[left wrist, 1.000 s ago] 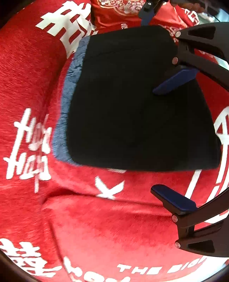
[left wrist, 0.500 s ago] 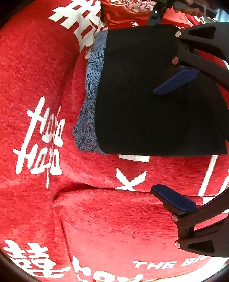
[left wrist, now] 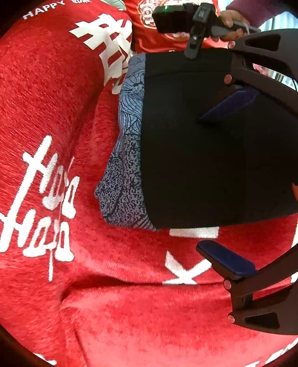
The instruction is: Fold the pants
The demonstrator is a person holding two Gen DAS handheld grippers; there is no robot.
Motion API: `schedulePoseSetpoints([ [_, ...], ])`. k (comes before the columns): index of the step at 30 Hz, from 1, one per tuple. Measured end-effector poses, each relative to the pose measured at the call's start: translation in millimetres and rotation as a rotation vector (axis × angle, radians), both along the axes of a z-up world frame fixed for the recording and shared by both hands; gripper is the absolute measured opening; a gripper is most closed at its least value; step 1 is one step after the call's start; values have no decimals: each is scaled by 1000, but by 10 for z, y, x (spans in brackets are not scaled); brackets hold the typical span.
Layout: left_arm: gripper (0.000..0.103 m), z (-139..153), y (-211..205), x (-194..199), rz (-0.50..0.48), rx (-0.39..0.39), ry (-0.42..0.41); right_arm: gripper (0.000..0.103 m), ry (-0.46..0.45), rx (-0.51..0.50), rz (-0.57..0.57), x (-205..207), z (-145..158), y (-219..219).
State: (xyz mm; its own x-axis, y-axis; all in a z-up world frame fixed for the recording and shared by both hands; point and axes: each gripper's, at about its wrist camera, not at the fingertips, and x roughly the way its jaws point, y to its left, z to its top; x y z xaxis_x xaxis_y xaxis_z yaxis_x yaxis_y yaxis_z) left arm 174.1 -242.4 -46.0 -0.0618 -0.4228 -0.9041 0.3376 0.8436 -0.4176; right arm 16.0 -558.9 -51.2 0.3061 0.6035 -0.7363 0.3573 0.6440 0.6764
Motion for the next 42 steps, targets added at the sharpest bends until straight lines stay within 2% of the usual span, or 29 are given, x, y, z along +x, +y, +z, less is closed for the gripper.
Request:
schedulePoseSetpoints([
  [14, 103, -208, -34, 32, 41, -54, 119, 84, -1, 70, -1, 60, -104, -42],
  [17, 102, -166, -61, 4, 43, -42, 93, 84, 18, 59, 14, 110, -99, -24],
  [19, 90, -75, -100, -43, 36, -55, 55, 82, 35, 41, 18, 135, -79, -5],
  [20, 81, -26, -134, -67, 32, -58, 39, 76, 39, 30, 20, 146, -66, 13],
  [21, 77, 29, -160, -98, 26, -52, 17, 71, 38, 24, 22, 148, -51, 30],
  [24, 72, 114, -174, -132, 26, -44, -17, 60, 30, 27, -2, 103, -6, 24],
  [27, 66, 207, -149, -168, 32, -53, -37, 54, 16, 28, -23, 73, 80, 44],
  [30, 63, 324, -95, -200, 20, -60, -50, 51, 4, 53, -42, 43, 162, 52],
  [36, 63, 541, 40, -343, -16, -64, -68, 50, -17, 105, -69, -97, 330, 100],
  [42, 63, 716, 249, -545, -12, -64, -76, 49, -25, 171, -104, -355, 458, 231],
])
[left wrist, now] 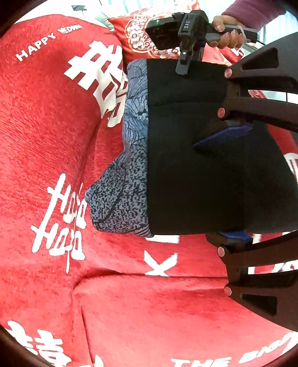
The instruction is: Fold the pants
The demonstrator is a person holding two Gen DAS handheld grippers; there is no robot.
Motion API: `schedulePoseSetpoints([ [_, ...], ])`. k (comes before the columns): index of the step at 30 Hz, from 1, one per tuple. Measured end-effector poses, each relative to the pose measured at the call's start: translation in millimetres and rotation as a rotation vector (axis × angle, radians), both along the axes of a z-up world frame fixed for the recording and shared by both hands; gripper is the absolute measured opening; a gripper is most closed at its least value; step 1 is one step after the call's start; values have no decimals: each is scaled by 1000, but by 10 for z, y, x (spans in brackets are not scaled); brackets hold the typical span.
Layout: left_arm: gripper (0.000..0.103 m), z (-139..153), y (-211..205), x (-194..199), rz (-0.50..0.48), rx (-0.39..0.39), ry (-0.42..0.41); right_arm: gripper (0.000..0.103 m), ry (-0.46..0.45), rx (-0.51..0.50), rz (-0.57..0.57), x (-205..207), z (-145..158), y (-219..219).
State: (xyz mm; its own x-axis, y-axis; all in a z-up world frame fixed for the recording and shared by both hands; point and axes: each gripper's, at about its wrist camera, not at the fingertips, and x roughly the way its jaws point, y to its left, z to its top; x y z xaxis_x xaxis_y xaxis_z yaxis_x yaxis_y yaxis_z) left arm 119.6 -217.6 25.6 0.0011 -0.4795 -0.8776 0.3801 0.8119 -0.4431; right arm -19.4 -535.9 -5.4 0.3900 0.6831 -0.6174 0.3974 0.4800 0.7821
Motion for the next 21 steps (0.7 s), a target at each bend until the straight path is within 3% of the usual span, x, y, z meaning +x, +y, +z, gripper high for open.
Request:
schedulePoseSetpoints([
  [6, 63, 103, 270, -296, 15, 19, 11, 49, -3, 43, -21, -334, 110, 234],
  [11, 63, -72, 369, -447, 8, 63, 26, 49, 50, 55, -27, -575, -21, 429],
  [15, 63, -264, 379, -426, 9, 148, -59, 49, 95, -2, -51, -611, -238, 408],
  [16, 65, -302, 386, -411, 7, 143, -57, 49, 100, -19, -54, -586, -289, 384],
  [20, 92, -378, 403, -382, 25, 188, -99, 56, 106, -73, -35, -527, -387, 339],
  [21, 94, -389, 413, -379, 32, 192, -99, 58, 106, -92, -27, -533, -384, 334],
])
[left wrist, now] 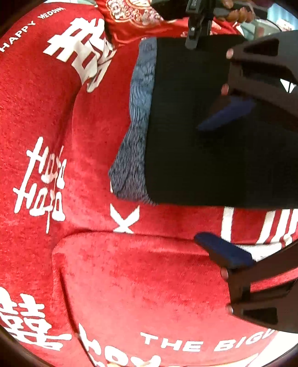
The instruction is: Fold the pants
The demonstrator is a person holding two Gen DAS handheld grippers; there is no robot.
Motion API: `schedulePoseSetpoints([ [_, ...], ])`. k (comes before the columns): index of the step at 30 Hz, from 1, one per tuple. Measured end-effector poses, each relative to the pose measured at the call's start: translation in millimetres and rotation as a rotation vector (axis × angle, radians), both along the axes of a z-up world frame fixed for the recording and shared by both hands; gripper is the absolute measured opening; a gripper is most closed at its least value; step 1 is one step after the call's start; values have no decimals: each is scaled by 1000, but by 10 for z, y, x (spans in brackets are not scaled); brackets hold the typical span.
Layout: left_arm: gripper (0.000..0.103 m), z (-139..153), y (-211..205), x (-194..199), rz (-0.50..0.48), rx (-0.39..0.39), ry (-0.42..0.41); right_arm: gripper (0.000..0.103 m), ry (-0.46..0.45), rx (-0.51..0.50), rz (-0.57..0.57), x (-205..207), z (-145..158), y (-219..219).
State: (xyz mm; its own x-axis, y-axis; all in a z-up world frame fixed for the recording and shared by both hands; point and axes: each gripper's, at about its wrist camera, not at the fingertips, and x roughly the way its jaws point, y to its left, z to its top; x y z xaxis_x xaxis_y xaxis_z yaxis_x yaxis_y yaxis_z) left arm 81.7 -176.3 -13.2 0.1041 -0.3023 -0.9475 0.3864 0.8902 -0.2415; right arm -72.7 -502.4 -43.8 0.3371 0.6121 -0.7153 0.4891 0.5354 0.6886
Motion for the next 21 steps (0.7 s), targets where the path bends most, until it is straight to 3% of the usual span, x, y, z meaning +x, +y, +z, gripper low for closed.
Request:
schedulePoseSetpoints([
  [4, 94, 5, -10, -7, 25, 14, 16, 67, 32, -44, -14, -5, 25, 5],
  [12, 94, 187, -149, -173, -27, 163, -44, 79, 106, -192, -8, -56, 275, 148],
  [13, 95, 224, -163, -209, -30, 188, -50, 79, 120, -226, 2, -71, 327, 174],
  [14, 103, 249, -171, -234, -33, 203, -53, 79, 126, -246, 9, -83, 365, 186],
  [17, 103, 387, -197, -344, -28, 234, -75, 82, 155, -304, 27, -156, 502, 202],
  [19, 103, 482, -211, -423, -17, 235, -78, 86, 166, -344, 39, -209, 612, 217],
  [21, 103, 594, -229, -522, 5, 238, -82, 97, 175, -393, 61, -269, 730, 240],
])
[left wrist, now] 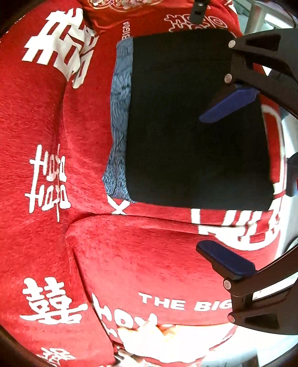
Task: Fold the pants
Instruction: 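Release the trousers and pull both grippers back from the stack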
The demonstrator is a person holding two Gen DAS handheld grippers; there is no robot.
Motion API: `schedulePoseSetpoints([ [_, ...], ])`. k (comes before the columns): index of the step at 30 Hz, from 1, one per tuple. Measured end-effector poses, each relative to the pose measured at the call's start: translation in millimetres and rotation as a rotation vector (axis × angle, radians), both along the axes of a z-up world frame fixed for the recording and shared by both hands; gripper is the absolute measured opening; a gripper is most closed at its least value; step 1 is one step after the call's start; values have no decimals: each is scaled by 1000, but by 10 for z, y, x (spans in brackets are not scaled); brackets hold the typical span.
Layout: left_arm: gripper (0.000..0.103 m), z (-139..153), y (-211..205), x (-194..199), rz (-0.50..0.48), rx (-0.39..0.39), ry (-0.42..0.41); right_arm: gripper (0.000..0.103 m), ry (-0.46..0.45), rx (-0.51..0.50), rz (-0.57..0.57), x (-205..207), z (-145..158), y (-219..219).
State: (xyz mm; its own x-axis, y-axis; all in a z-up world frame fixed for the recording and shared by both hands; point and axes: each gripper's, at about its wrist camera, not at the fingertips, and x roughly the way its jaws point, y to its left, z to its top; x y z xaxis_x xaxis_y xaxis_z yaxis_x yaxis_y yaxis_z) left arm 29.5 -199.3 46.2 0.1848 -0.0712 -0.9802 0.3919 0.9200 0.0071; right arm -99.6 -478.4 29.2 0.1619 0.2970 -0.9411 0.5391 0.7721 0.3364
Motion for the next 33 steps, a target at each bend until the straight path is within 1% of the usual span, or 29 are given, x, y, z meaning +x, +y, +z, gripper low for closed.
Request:
schedulePoseSetpoints([
  [1, 103, 71, -8, -62, 13, 3, -9, 102, 1, -25, 15, -28, 73, 19],
  [2, 103, 120, -18, -108, 21, 9, -14, 103, -4, -46, 33, -51, 157, 49],
  [5, 103, 301, -46, -262, 37, 20, -22, 103, -10, -85, 82, -77, 366, 153],
  [8, 103, 476, -51, -384, 41, 38, -16, 103, -2, -98, 115, -113, 558, 271],
  [11, 103, 688, -32, -473, 38, 56, -20, 103, 9, -104, 106, -158, 721, 380],
  [13, 103, 822, -23, -518, 20, 61, -31, 103, -2, -112, 98, -189, 852, 460],
  [14, 103, 888, -22, -536, 8, 74, -42, 103, -9, -124, 92, -202, 925, 510],
  [17, 103, 1078, 45, -566, 2, 70, -80, 103, -25, -145, 86, -211, 1078, 679],
  [21, 103, 1170, 130, -588, -9, 67, -78, 103, -27, -202, 87, -208, 1272, 884],
  [24, 103, 1199, 178, -638, -27, 65, -77, 103, -34, -222, 69, -228, 1379, 960],
  [29, 103, 1261, 201, -715, -63, 40, -88, 103, -26, -269, 56, -274, 1463, 1070],
  [33, 103, 1309, 203, -723, -72, 29, -99, 103, -28, -288, 55, -293, 1506, 1139],
])
